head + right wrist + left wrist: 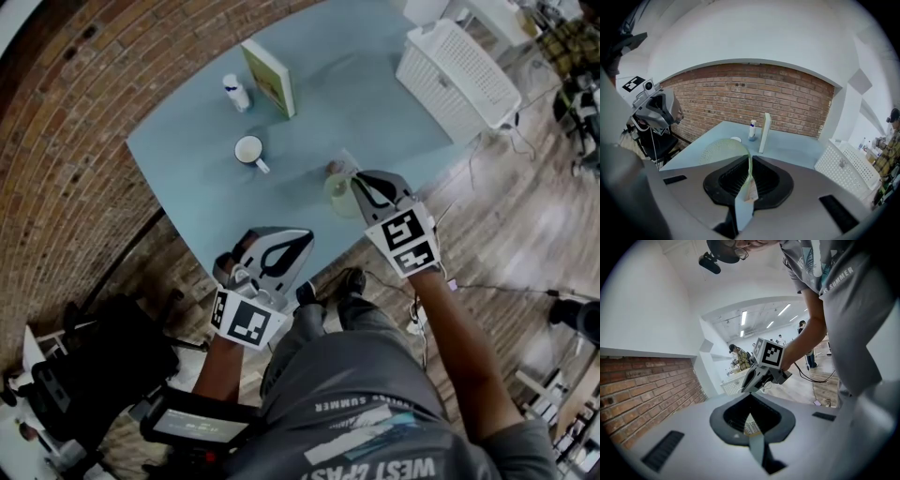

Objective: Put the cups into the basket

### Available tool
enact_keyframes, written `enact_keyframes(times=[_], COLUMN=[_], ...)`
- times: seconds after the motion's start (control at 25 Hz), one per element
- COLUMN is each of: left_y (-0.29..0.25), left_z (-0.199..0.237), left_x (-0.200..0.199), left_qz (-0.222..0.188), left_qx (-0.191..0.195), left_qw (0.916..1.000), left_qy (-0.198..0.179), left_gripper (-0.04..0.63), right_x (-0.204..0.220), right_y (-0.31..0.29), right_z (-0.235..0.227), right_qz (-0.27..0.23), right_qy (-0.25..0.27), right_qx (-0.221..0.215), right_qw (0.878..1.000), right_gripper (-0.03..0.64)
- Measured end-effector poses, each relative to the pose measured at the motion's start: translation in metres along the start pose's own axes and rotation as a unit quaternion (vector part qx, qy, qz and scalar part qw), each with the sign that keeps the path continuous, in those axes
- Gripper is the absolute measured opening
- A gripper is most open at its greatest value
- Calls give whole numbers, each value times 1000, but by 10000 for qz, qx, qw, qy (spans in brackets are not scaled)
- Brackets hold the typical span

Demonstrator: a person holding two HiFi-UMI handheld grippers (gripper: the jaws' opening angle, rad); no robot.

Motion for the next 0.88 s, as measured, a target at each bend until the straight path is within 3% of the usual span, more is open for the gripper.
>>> enact_keyframes(times=[0.88], left_y=[-56], left_z=[-12], left_x=[-23], left_qz=[13], left_qx=[29], left_qw=[10000], left_qy=[-44], left_gripper=[2], right_x=[10], right_y=[56], right_z=[-69], right_qz=[-296], right_qy=[-120], right_qx=[263], right_qw=[9991], right_gripper=[34])
Point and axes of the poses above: the fingertips, and each gripper's own axes: y backward along the fingers, z to its left, x out of its underside, the point moved 1 cm from there along y, backward along the fingers, and after that the axes turned 7 degrees about -x, right-handed, at the moved point
